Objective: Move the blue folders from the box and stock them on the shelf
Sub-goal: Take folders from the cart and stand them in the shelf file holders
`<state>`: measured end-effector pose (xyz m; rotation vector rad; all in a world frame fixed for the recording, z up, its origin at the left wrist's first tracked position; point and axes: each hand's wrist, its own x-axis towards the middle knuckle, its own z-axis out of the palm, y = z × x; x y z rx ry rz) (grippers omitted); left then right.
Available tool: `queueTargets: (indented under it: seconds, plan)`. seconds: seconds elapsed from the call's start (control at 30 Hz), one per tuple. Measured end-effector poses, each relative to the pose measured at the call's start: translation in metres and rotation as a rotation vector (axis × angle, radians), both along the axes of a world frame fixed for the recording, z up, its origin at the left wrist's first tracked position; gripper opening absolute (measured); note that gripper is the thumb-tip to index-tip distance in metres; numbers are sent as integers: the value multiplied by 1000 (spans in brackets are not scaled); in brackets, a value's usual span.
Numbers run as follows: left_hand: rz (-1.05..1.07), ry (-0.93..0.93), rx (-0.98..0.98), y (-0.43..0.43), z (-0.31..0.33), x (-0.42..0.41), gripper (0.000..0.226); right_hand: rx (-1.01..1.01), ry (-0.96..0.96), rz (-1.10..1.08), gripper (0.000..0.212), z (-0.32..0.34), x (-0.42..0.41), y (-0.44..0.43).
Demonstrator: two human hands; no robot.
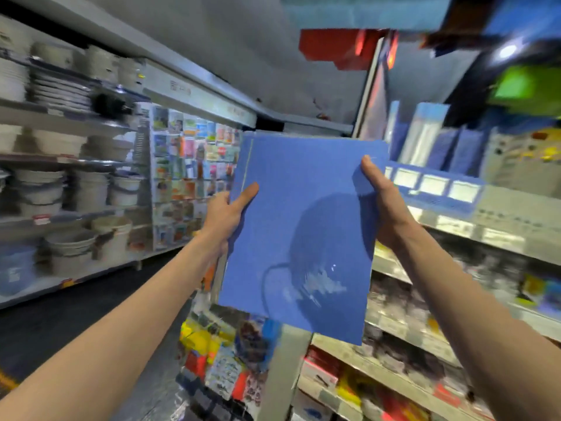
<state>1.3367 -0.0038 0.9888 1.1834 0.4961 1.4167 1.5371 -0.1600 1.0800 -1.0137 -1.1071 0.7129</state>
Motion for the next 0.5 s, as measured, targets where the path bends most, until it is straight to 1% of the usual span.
queueTargets:
  seconds: [0.1, 0.23, 0.33, 0.43, 0.5]
  plan:
    - [-96, 6, 49, -23, 22, 53, 18, 40, -8, -99, 60, 19, 43, -37]
    - [-141, -28, 122, -58, 60, 124, 15, 123, 36, -122, 52, 30, 105, -92]
    - [-177, -43, 154, -82, 83, 176, 15, 95, -76, -172, 50, 26, 152, -132]
    - [-187, -82, 168, -107, 101, 233, 21, 34, -209, -296, 41, 19, 194, -169]
    - [-211, -105, 153, -115, 109, 261, 23, 49, -230, -404, 35, 14, 210, -178]
